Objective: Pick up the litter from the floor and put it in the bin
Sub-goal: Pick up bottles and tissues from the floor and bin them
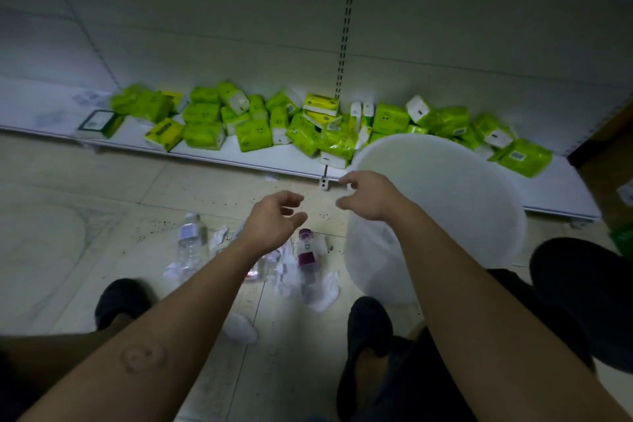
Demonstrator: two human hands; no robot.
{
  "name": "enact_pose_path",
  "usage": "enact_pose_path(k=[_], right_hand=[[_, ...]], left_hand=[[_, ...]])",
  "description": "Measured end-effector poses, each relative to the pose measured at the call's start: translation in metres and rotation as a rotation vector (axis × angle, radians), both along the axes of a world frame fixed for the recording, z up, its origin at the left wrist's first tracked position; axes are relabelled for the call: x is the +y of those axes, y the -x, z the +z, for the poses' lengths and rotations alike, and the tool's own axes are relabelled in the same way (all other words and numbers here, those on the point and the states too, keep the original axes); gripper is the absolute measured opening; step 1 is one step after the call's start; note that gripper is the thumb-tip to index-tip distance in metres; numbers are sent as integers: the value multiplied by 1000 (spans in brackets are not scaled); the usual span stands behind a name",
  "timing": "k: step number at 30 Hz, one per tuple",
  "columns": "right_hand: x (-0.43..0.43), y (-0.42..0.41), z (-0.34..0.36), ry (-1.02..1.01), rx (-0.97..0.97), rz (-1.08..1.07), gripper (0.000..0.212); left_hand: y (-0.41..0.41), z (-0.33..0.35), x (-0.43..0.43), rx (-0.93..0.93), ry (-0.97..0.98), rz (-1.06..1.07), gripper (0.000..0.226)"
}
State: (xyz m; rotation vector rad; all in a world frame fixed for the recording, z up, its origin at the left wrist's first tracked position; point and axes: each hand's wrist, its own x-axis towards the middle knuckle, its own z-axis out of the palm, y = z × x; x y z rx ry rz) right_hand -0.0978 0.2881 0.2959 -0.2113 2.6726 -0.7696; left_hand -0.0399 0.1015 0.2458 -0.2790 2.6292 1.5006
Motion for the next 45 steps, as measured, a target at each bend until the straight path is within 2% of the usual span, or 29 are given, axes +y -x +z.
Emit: enact_pose_path(k=[7, 11, 17, 20, 22, 26, 30, 33, 35, 38, 40, 45], right_hand=[[-78, -23, -47, -200, -135, 394, 51], [-98, -23, -94, -440, -323, 564, 53], [-118, -28, -171, -486, -505, 590, 51], [-130, -40, -221, -447, -549, 574, 49], [-137, -46, -253, -460, -579, 572, 55], [-148, -47, -301, -527, -630, 574, 72], [-147, -43, -336, -530, -665, 595, 71], [-140, -54, -350, -395, -635, 501, 76], [-136, -63, -350, -344, -548, 441, 79], [-130, -70, -341, -327, -397, 474, 56], [-128, -68, -325, -328, -383, 496, 38], [-130, -51, -272, -391, -341, 473, 29]], left_hand=[[-45, -49, -88, -252, 124, 84, 43], [-65, -85, -119, -402, 155, 103, 49], [-83, -164, -137, -552, 190, 41, 41], [-96, -211, -132, -644, 153, 27, 35], [-104, -239, -127, -682, 122, 23, 31], [-102, -282, -120, -681, 165, -69, 31], [-90, -313, -115, -685, 236, -269, 35], [-90, -321, -111, -631, 329, -297, 43], [-94, -321, -107, -622, 358, -252, 47], [-93, -310, -104, -622, 326, -134, 36], [-86, -295, -103, -592, 306, -69, 22], [-57, -232, -107, -511, 280, 28, 15]])
